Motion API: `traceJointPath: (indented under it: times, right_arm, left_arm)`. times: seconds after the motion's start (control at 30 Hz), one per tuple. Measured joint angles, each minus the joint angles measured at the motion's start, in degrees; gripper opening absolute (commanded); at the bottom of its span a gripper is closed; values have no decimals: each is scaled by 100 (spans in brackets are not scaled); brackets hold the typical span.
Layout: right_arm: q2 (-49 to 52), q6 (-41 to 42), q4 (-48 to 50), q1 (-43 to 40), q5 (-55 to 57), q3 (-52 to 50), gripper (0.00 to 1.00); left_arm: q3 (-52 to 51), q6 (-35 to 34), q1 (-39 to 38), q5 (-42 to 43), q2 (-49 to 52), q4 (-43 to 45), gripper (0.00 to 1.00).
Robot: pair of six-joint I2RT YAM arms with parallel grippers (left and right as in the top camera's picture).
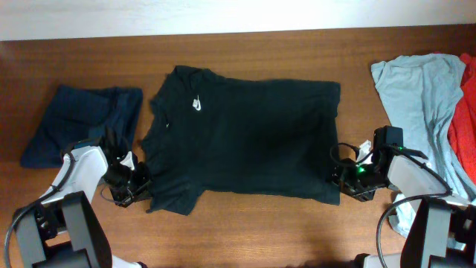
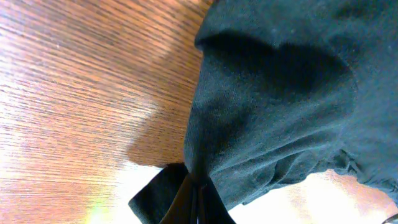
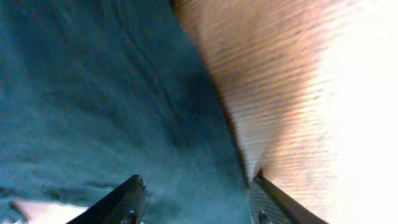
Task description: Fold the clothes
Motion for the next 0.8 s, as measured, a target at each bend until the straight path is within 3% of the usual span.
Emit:
traceJointPath:
  times: [0.17, 0.23, 0.3, 0.37, 0.4, 0.47, 0.53, 0.63, 0.8]
  right_arm:
    - [33, 74, -577, 0, -201, -101, 61]
    - [50, 79, -616, 0, -208, -101, 53]
    - [57, 107, -597, 0, -199, -107, 48]
    - [66, 208, -629, 0, -201, -138, 50]
    - [72, 234, -688, 0, -195, -142, 58]
    - [101, 289, -1012, 0, -111, -181, 59]
    - [103, 295, -1049, 0, -72, -201, 49]
    - [105, 474, -922, 0, -11, -203, 18]
    - [105, 557, -765, 0, 68, -208, 6]
  left_arm:
    - [0, 42, 0, -2, 0, -50, 16]
    - [0, 59, 0, 0, 0, -61, 27]
    - [0, 68, 0, 0, 0, -59, 33]
    - [-2, 96, 0, 0, 0, -63, 40]
    - [-2, 92, 0, 0, 0, -63, 41]
    - [-2, 101, 0, -2, 0, -63, 42]
    - [-2, 101, 0, -2, 0, -63, 43]
    - [-2, 101, 0, 0, 0, -63, 43]
    - [-2, 107, 0, -2, 0, -63, 43]
